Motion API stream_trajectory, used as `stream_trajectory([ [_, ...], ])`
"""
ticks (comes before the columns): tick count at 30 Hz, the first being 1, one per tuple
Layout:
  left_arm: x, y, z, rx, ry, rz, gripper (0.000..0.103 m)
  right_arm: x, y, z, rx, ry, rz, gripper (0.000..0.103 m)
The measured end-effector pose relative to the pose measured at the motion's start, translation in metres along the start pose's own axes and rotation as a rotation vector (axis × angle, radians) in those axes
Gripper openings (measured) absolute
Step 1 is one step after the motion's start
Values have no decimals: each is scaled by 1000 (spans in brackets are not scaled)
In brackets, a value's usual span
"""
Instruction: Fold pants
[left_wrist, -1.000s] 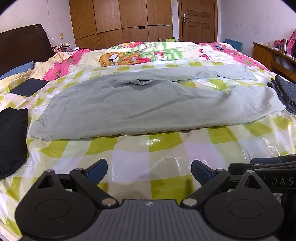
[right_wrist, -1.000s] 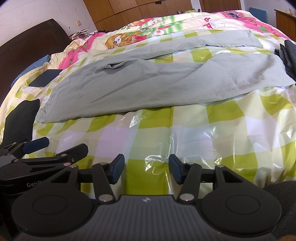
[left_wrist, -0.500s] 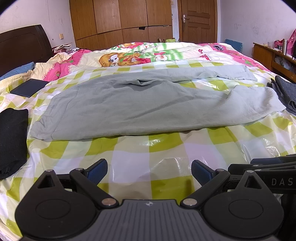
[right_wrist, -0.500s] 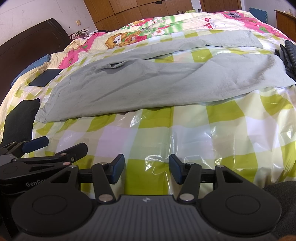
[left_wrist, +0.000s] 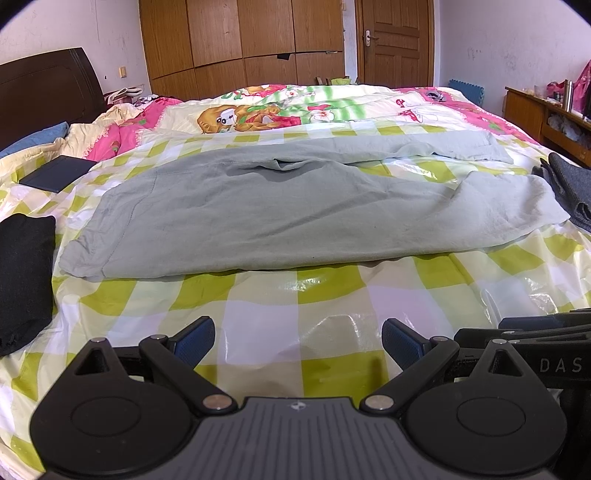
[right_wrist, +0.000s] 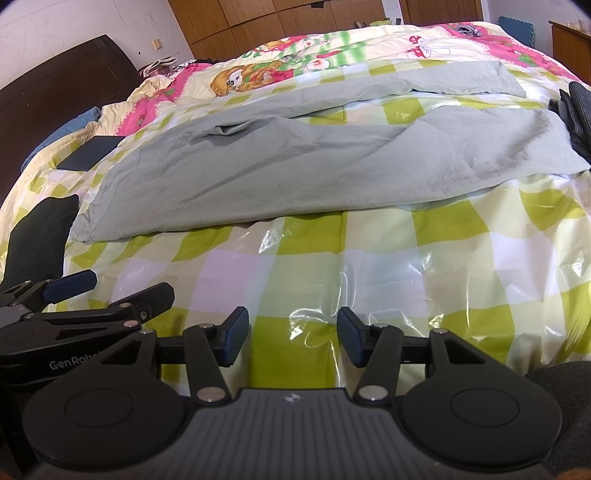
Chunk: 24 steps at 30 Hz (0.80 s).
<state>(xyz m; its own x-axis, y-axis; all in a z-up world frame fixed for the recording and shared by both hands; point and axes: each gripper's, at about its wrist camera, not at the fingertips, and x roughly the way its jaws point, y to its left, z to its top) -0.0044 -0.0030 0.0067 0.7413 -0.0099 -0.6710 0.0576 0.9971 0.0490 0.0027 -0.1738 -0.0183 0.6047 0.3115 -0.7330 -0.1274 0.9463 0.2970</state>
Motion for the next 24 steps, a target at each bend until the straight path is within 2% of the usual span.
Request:
stream_trajectory([
  [14, 2, 8, 2, -35, -6, -12, 103, 2, 4, 6, -31, 8, -6, 57],
  [21, 4, 20, 6, -65, -25, -18, 103, 10, 16, 23, -58, 7, 3, 57],
  [24, 5, 33, 11, -62, -52, 12, 103, 18, 27, 36, -98, 6, 20, 58],
])
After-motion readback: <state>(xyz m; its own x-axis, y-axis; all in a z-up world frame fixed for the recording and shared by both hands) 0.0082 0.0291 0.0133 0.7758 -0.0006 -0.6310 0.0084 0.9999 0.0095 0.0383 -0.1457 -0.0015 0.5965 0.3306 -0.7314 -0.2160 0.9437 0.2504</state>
